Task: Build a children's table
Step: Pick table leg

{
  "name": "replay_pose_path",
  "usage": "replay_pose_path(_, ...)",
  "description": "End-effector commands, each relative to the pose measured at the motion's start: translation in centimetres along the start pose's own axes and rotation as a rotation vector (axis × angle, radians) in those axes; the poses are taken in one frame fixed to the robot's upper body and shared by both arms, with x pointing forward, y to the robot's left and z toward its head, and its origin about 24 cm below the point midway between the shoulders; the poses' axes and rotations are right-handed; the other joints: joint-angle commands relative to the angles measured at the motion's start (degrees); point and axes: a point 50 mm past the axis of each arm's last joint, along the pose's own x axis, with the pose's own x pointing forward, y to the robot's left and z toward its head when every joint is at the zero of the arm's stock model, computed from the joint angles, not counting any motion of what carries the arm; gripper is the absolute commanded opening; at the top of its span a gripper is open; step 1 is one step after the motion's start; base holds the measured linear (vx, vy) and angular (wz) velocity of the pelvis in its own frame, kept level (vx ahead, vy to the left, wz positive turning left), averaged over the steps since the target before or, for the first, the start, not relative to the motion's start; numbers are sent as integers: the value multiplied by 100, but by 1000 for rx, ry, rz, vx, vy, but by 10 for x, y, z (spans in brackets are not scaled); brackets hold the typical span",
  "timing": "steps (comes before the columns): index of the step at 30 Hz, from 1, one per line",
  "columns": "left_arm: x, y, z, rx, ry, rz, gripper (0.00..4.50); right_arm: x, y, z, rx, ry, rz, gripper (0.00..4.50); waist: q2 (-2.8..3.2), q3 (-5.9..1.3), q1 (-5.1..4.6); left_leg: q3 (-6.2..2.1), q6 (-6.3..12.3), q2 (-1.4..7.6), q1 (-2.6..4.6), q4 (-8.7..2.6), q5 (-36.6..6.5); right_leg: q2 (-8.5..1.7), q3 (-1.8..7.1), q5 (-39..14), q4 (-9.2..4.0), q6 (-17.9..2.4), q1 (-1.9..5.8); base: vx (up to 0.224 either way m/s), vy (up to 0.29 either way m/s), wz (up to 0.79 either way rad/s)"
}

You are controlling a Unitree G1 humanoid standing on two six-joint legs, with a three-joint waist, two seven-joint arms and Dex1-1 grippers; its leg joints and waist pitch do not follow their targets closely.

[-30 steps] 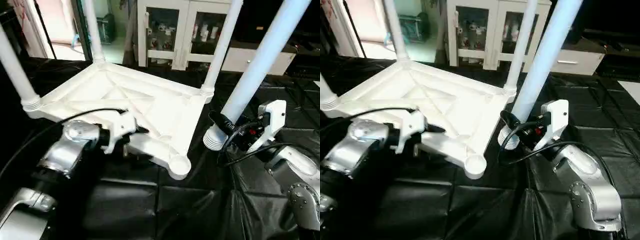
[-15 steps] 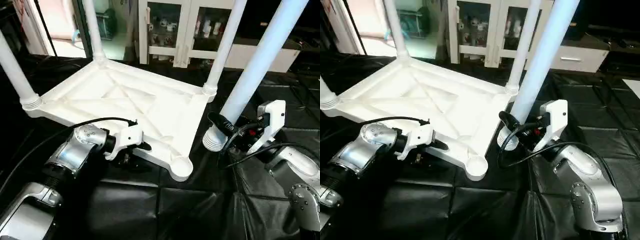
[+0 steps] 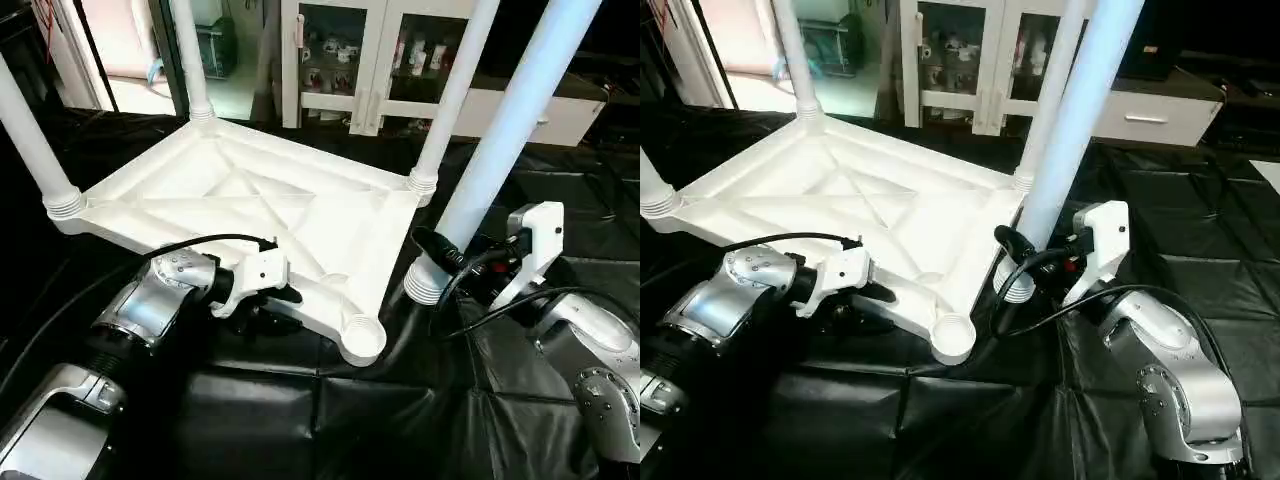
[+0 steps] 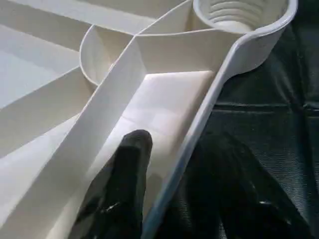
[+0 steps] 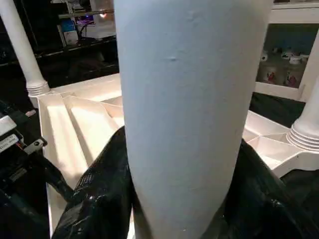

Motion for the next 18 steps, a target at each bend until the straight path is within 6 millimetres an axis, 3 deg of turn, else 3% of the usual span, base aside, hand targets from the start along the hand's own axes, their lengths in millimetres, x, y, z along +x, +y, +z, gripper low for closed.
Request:
replay_pose_path(1, 0, -1, -3, 3, 56, -5, 160, -1, 0, 3, -21, -12, 7, 187, 54, -360, 16, -137, -123, 387, 103, -505, -939, -556, 297, -407, -433, -1257, 212, 0, 0, 0)
replay_pose_path(6, -4, 0, -4, -48, 147, 65, 117, 0, 1, 2, -25, -11, 8, 187, 51, -340, 3, -145, -173, 387, 97, -525, -1029, -555, 301, -738, -461, -1189, 211, 0, 0, 0)
replay_pose_path(13, -4, -12, -7, -73, 177, 75, 90, 1, 2, 1, -29, -10, 11, 187, 48, -358, -89, -143, -38, 367, 62, -500, -755, -533, 293, -312, -431, -1298, 243, 0, 0, 0)
replay_pose_path(14, -3, -15, -7, -80, 175, 80, 86, 1, 2, 1, -29, -11, 11, 187, 28, -349, -105, -136, -12, 365, 64, -503, -785, -527, 292, -375, -447, -1303, 237, 0, 0, 0)
replay_pose_path(18, -2, -23, -5, -114, 163, 80, 68, 1, 2, 1, -26, -11, 14, 187, 45, -335, -128, -138, -12, 377, 83, -514, -929, -525, 290, -710, -471, -1289, 216, 0, 0, 0)
